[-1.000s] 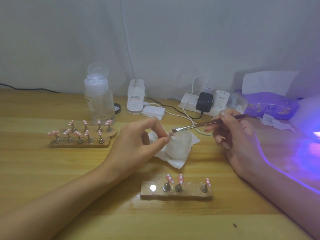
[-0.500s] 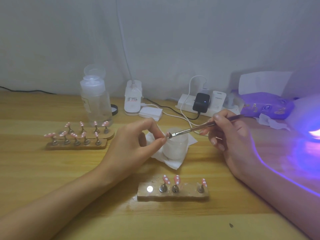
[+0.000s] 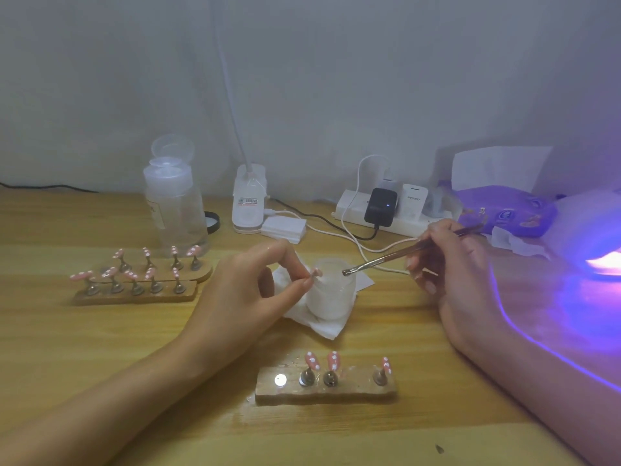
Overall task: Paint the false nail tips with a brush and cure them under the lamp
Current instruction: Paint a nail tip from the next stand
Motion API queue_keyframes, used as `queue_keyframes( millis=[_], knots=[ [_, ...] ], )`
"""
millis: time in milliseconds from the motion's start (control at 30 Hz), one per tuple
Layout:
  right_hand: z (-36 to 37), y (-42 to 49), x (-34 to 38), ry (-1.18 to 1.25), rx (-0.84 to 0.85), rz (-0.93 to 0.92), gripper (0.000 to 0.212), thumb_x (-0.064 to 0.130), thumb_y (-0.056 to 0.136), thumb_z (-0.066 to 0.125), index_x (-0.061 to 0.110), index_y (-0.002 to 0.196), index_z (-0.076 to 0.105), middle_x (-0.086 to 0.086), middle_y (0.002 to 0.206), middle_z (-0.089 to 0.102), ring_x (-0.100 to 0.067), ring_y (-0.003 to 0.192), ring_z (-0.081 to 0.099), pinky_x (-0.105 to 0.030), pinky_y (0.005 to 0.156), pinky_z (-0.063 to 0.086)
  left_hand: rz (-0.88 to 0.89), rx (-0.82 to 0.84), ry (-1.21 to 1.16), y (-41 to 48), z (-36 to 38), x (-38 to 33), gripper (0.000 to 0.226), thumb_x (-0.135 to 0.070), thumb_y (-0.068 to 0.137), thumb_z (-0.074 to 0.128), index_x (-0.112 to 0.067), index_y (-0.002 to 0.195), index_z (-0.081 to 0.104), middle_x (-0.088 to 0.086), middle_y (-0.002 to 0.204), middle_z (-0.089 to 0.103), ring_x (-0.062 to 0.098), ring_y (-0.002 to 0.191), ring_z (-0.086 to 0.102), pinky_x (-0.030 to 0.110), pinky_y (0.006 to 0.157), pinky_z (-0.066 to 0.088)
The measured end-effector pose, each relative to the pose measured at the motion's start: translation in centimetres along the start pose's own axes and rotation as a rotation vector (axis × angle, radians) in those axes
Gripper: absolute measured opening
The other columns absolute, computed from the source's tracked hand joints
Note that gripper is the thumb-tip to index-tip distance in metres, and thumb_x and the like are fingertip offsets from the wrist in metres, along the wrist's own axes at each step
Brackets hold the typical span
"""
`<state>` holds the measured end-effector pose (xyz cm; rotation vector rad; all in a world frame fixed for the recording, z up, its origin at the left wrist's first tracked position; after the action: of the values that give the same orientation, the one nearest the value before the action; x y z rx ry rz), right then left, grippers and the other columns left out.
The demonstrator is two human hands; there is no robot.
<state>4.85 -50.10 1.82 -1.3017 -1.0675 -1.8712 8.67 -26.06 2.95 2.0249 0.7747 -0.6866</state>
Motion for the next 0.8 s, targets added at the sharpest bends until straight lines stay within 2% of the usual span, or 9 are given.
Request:
queue_keyframes(
  millis=[167, 267, 400, 533, 667, 800],
  knots=[
    [-1.3, 0.8, 0.3, -0.064, -0.056, -0.014, 0.033, 0.015, 0.097, 0.046, 0.022, 0.065, 0.050, 0.001, 0.048, 0.052, -0.009, 0.044, 0.049, -0.017, 0.038, 0.030, 0.018, -0.008, 0.013, -0.1, -0.1, -0.2, 0.016, -0.025, 0.086, 0.072, -0.028, 0.075, 0.062, -0.019, 0.070, 0.059, 0.007, 0.048, 0.043, 0.012, 0.050, 0.031],
    [-1.5, 1.0, -0.1, 0.074, -0.070, 0.021, 0.031, 0.014, 0.096, 0.046, 0.020, 0.066, 0.049, 0.000, 0.049, 0.049, -0.011, 0.044, 0.048, -0.018, 0.039, 0.031, 0.022, -0.007, 0.007, 0.0, -0.1, -0.3, 0.016, -0.023, 0.086, 0.072, -0.027, 0.075, 0.062, -0.021, 0.069, 0.059, 0.007, 0.047, 0.043, 0.010, 0.049, 0.031],
    [-0.3, 0.9, 0.3, 0.178, 0.033, -0.013, 0.028, 0.010, 0.097, 0.040, 0.016, 0.071, 0.048, 0.000, 0.055, 0.051, -0.012, 0.047, 0.050, -0.018, 0.040, 0.035, 0.020, -0.003, 0.007, 0.0, -0.1, -0.1, 0.016, -0.022, 0.087, 0.072, -0.028, 0.076, 0.063, -0.016, 0.076, 0.063, 0.008, 0.047, 0.044, 0.012, 0.049, 0.032],
    [1.0, 0.4, 1.1, 0.137, 0.158, -0.106, 0.004, 0.013, 0.082, 0.041, 0.014, 0.079, 0.043, 0.001, 0.062, 0.059, -0.015, 0.050, 0.054, -0.020, 0.043, 0.042, 0.019, 0.000, -0.003, 0.0, 0.0, -0.1, 0.016, -0.022, 0.086, 0.072, -0.028, 0.075, 0.062, -0.015, 0.077, 0.064, 0.008, 0.047, 0.042, 0.014, 0.049, 0.032],
    [1.3, 0.1, 1.4, 0.084, 0.197, -0.156, 0.004, 0.012, 0.081, 0.041, 0.015, 0.080, 0.044, 0.000, 0.065, 0.060, -0.017, 0.053, 0.056, -0.025, 0.046, 0.046, 0.016, -0.008, 0.001, -0.1, -0.1, -0.1, 0.014, -0.026, 0.086, 0.071, -0.030, 0.076, 0.062, -0.016, 0.077, 0.063, 0.008, 0.047, 0.043, 0.013, 0.049, 0.032],
    [0.9, 0.2, 1.9, -0.005, 0.185, -0.203, 0.007, 0.010, 0.080, 0.040, 0.016, 0.078, 0.044, 0.000, 0.065, 0.061, -0.018, 0.054, 0.058, -0.022, 0.048, 0.045, 0.031, -0.008, 0.013, -0.1, 0.0, -0.3, 0.017, -0.021, 0.087, 0.072, -0.029, 0.075, 0.062, -0.023, 0.066, 0.058, 0.006, 0.046, 0.041, 0.010, 0.049, 0.030]
  ],
)
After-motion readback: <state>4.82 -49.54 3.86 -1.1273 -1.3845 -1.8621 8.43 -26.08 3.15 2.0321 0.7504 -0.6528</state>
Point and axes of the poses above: each hand's wrist, its own y-axis towards the middle knuckle, its own z-axis out of the palm, x = y × z, the point moved 10 cm from there along y, towards the middle knuckle
